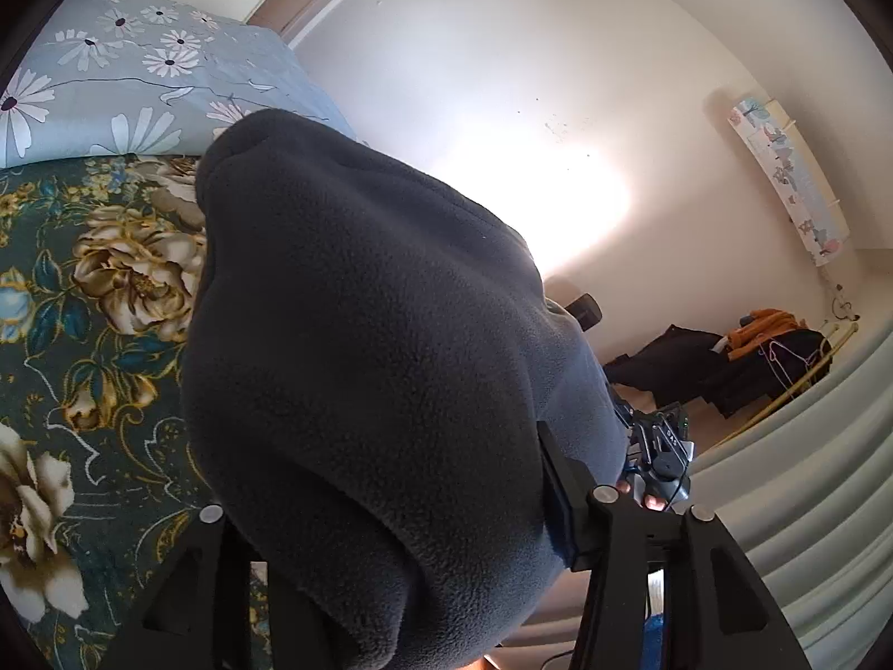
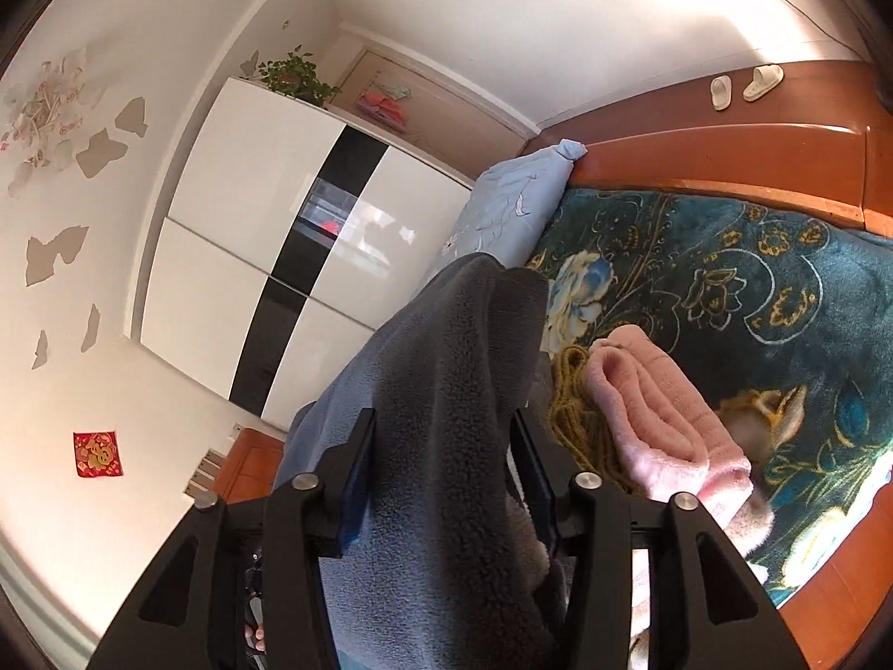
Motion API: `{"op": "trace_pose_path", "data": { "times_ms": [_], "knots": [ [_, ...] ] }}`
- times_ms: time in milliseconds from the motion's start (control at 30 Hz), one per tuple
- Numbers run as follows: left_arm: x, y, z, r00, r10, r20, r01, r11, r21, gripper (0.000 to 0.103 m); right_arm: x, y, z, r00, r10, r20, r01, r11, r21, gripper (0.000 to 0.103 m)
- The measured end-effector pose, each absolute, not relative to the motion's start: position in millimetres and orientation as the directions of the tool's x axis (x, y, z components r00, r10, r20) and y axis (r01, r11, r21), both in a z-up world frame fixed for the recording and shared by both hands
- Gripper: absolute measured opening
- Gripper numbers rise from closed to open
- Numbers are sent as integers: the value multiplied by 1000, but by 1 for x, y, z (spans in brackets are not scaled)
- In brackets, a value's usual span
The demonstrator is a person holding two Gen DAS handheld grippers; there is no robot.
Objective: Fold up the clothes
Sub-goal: 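Lift the folded jacket with both grippers and carry it to the clothes stack, then lower the jacket onto the folded clothes stack and open both grippers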
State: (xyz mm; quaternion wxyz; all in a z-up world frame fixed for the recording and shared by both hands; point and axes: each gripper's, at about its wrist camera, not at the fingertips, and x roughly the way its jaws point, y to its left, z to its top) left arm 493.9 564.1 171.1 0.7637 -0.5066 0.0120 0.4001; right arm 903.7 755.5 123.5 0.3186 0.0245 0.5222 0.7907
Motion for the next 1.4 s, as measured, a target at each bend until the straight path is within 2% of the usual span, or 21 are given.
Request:
{"op": "trace_pose_path", "data": {
  "times_ms": [133, 267, 500, 667, 733, 767, 967, 1067, 1200, 1400],
  "knots": [
    [485, 557, 177, 667, 610, -427, -627, 151, -764, 75, 909, 749, 130, -765, 567, -306, -509, -241, 827, 60],
    [472, 546, 180, 643, 642, -418, -634, 141, -760, 87, 924, 735, 135, -699, 648, -303, -547, -211, 810, 61],
    [476, 532, 201, 596, 662, -454, -705, 161, -691, 91, 943, 706, 145, -630, 721, -288, -594, -208, 777, 61],
    [484, 512, 211, 477, 729, -491, -819, 166, -550, 91, 938, 668, 160, -510, 797, -325, -726, -195, 659, 62],
    [485, 504, 212, 413, 755, -509, -865, 150, -479, 100, 930, 644, 167, -452, 829, -330, -792, -201, 577, 69],
    [484, 501, 210, 390, 766, -511, -876, 138, -462, 100, 925, 633, 169, -429, 841, -329, -817, -206, 539, 72],
    [482, 462, 199, 299, 813, -500, -916, 97, -390, 103, 880, 574, 164, -448, 833, -325, -850, -285, 442, 73],
    [493, 440, 193, 249, 823, -510, -942, 83, -326, 103, 853, 549, 154, -424, 836, -348, -880, -290, 377, 81],
    [513, 416, 181, 204, 818, -538, -966, 78, -247, 103, 822, 528, 135, -391, 838, -382, -907, -280, 314, 81],
    [524, 379, 159, 154, 840, -521, -973, 35, -230, 103, 774, 501, 115, -321, 820, -475, -946, -254, 200, 83]
  ]
}}
